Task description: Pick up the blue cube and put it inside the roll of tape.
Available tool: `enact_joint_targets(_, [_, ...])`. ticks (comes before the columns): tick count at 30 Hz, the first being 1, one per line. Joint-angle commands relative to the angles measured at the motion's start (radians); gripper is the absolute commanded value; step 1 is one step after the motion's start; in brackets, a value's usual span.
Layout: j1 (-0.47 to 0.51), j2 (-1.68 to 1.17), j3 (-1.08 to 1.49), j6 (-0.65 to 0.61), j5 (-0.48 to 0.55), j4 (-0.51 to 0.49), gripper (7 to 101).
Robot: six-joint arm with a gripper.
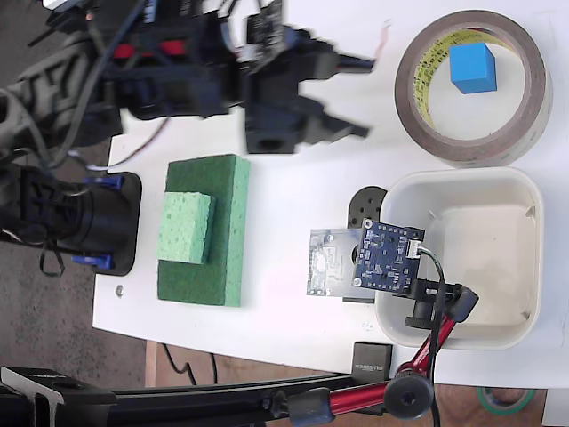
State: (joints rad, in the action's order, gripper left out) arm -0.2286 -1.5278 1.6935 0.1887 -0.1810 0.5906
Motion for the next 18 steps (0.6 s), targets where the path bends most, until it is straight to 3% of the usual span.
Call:
enact_joint_targets(1, [0.014, -0.268, 0.184, -0.014, -0.025, 0.054, 100.0])
enact_joint_targets(12, [0.147, -0.902, 0.726, -0.118, 0.017, 0.140, 100.0])
enact_joint_targets(18, [0.204, -1.298, 1.074, -0.106, 0.072, 0.127, 100.0])
